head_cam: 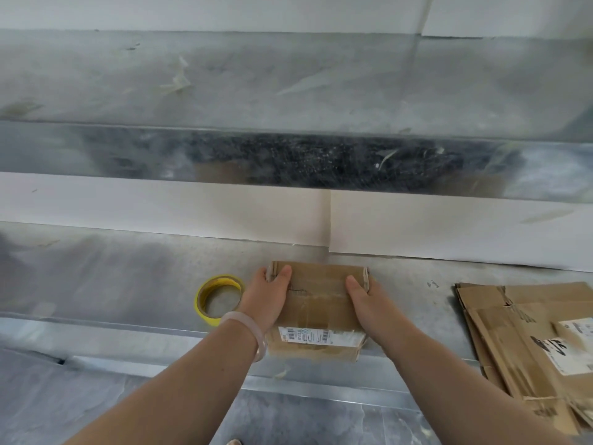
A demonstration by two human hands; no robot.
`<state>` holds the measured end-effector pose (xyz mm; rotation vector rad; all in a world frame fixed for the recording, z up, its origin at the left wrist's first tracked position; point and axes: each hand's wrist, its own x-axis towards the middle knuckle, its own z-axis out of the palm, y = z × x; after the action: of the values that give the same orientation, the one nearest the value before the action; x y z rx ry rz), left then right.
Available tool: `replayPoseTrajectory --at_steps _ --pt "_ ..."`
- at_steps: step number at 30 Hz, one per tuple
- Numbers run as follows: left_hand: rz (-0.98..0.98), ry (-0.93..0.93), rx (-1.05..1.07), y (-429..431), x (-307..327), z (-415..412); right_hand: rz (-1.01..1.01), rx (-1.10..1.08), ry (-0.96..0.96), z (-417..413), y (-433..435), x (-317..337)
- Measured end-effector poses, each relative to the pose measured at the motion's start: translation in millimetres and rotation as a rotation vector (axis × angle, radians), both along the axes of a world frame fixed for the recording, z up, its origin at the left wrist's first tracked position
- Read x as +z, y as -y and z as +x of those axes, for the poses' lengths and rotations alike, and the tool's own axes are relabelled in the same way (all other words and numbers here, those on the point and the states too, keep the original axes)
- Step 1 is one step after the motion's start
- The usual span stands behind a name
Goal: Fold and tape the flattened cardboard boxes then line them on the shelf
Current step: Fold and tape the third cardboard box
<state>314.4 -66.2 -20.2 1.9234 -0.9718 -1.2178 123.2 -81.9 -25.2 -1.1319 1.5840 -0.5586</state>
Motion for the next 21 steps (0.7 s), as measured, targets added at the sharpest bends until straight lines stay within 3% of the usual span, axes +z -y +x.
replayPoseTrajectory --at_steps 4,11,14,16,21 --pt "0.019 0.053 -0.022 -22.0 28.3 -6.4 0.057 0.092 -0.017 -5.4 -22.4 24.3" --pt "-0.476 -0.123 0.132 -83.2 77.5 -14.0 -0.192 -0.152 0.27 -17.9 -74.2 68.3" --pt "-0.548 -0.224 0.098 -83.0 72.6 -11.7 -0.293 -0.107 0.302 -22.4 -69.9 66.4" --pt "-0.49 -0.25 0.076 -74.7 55.0 -3.7 -0.338 0.031 0.252 -24.5 -63.9 58.4" --pt "-0.339 -0.319 0.141 -66.2 19.1 4.6 -0.523 0.327 -0.141 -36.5 -55.6 8.0"
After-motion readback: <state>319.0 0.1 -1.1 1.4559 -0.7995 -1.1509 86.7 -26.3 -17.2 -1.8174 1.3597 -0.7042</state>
